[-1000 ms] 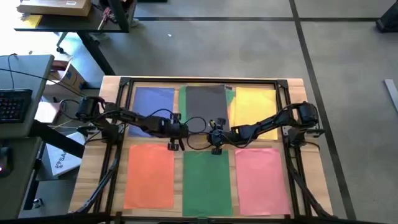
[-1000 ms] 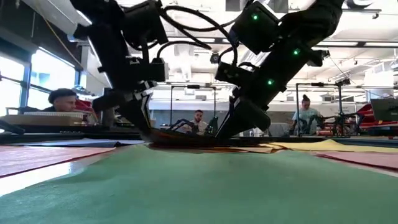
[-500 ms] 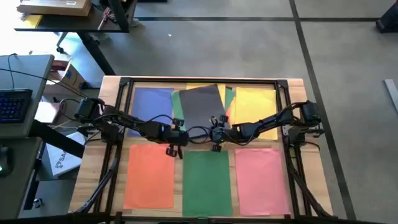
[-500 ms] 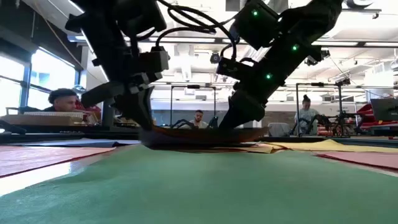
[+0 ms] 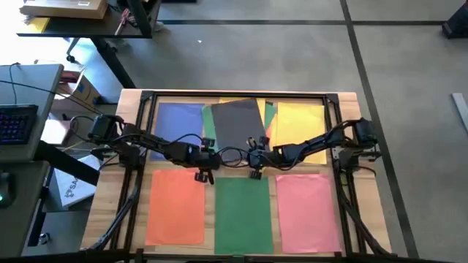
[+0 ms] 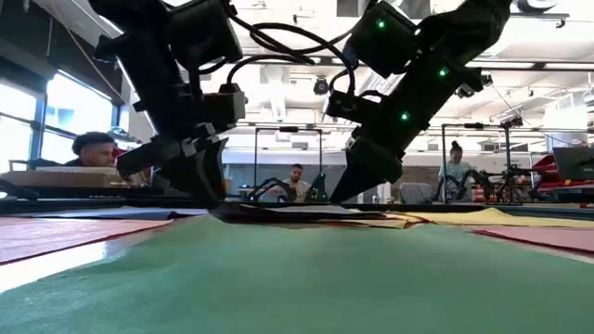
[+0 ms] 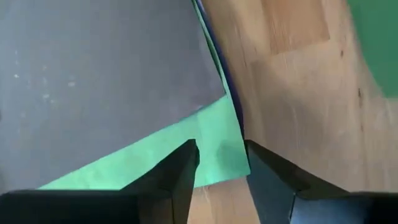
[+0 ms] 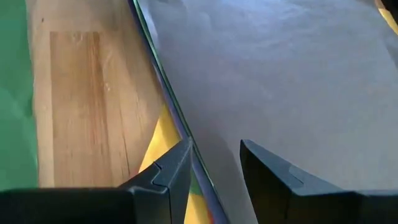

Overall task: Organize paper
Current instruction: Stack the green paper under the black paper on the bottom green paper

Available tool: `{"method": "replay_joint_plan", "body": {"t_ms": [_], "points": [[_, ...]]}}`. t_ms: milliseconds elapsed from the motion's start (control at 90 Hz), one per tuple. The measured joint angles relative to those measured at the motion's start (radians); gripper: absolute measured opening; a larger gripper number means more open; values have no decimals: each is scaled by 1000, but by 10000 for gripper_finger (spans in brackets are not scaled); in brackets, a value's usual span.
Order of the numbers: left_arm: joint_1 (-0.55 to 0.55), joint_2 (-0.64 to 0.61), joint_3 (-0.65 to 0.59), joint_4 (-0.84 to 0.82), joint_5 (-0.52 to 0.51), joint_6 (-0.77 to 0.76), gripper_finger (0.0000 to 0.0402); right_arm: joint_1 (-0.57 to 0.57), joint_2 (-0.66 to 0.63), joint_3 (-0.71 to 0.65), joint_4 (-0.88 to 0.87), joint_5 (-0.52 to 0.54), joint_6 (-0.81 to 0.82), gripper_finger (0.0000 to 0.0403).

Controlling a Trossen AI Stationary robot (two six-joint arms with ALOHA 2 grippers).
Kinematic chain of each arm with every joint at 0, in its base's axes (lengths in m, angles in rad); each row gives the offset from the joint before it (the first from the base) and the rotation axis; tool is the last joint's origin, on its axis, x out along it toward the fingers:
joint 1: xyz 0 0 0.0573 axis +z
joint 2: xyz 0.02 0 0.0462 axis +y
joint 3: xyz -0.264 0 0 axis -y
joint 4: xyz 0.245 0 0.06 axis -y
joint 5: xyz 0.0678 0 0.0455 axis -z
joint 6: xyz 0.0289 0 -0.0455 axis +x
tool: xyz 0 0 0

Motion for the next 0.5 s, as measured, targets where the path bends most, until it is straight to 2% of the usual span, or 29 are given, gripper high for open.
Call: {"method": "replay_joint_plan", "body": {"t_ms": [211,500], "points": [[-1,0,0,-15,31,111,123,0,0,0,-1,0,0,121],[2,21,0,-18,31,183,123,0,0,0,-1,0,0,121]]}}
